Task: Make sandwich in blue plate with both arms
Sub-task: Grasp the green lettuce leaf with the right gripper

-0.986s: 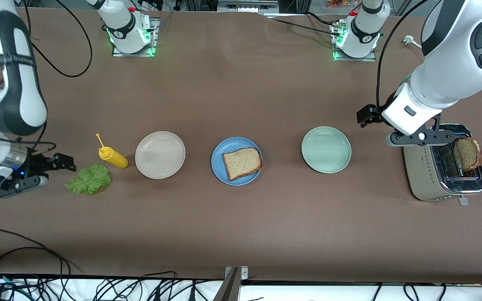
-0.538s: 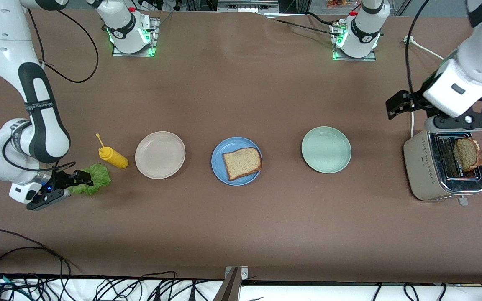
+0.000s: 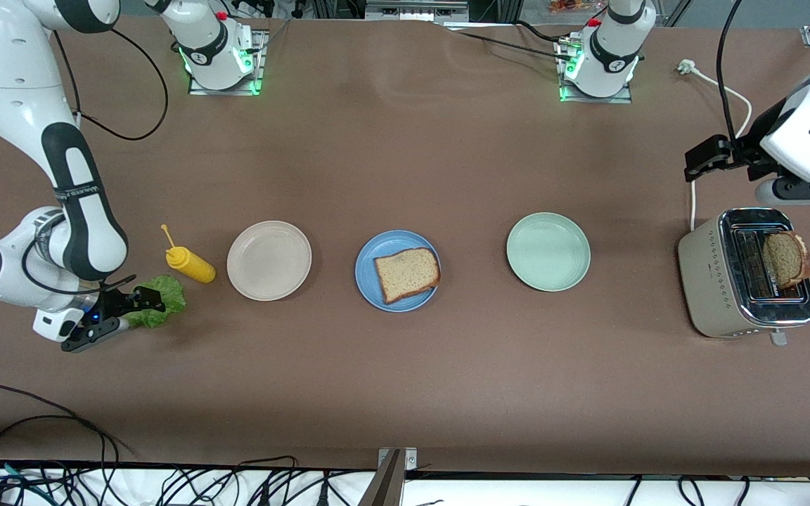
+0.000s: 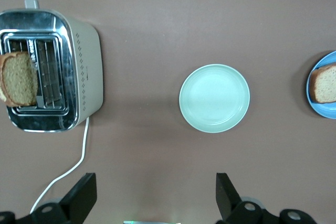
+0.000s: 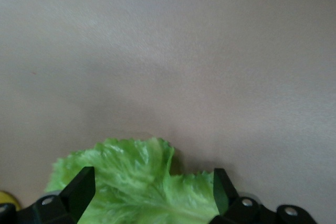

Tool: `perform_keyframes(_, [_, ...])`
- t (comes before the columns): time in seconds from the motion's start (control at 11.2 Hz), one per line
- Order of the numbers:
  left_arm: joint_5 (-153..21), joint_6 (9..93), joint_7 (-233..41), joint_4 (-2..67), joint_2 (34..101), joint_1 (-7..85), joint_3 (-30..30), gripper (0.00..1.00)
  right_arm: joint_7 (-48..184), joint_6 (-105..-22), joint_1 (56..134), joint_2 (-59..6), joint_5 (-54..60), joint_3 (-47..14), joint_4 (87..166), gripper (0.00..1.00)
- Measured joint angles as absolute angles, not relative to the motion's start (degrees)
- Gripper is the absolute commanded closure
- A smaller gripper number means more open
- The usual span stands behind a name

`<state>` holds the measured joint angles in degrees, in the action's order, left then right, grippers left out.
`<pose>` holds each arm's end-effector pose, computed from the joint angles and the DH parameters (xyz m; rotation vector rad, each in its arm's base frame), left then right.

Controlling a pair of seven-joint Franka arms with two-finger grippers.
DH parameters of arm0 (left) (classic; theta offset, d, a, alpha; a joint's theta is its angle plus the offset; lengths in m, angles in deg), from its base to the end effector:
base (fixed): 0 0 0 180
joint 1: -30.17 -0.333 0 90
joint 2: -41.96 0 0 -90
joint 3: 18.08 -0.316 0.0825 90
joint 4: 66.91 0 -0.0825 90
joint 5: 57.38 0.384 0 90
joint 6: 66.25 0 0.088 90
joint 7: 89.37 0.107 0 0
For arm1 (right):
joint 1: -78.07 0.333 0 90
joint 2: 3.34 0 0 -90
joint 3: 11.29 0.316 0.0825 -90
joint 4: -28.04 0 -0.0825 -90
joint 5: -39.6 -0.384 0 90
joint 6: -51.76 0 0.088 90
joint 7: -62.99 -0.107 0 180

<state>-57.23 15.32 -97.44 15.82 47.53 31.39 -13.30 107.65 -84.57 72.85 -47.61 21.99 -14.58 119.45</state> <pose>0.5661 -0.0567 0.6170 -3.1268 -0.0567 0.1830 0.6902 -0.0949 0.1795 -2.9226 -0.6322 -0.1365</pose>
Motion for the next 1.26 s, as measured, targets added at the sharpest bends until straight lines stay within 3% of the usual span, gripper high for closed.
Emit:
perform_keyframes(0.18, [-57.2, 17.5, -94.4, 21.1, 43.7, 31.3, -14.5, 0.0, 108.9, -86.3, 72.8, -48.7, 21.2, -14.6, 119.4, 0.76])
perform_keyframes(0.27, [-57.2, 18.3, -91.8, 23.1, 42.4, 31.3, -15.8, 0.0, 109.1, -86.3, 72.8, -48.7, 21.0, -14.6, 119.3, 0.93])
perform_keyframes(0.36, [-57.2, 18.7, -90.0, 24.1, 41.7, 31.2, -17.1, 0.0, 109.1, -86.3, 72.8, -48.6, 20.7, -14.6, 119.2, 1.0])
perform_keyframes(0.9, [-57.2, 19.2, -88.8, 25.0, 41.2, 31.0, -17.4, 0.0, 109.1, -84.3, 72.9, -48.0, 20.3, -14.2, 118.9, 1.0])
perform_keyframes(1.26, [-57.2, 19.4, -88.7, 25.0, 41.2, 31.1, -17.2, 0.0, 108.0, -78.6, 72.9, -46.9, 20.3, -14.2, 118.1, 1.0])
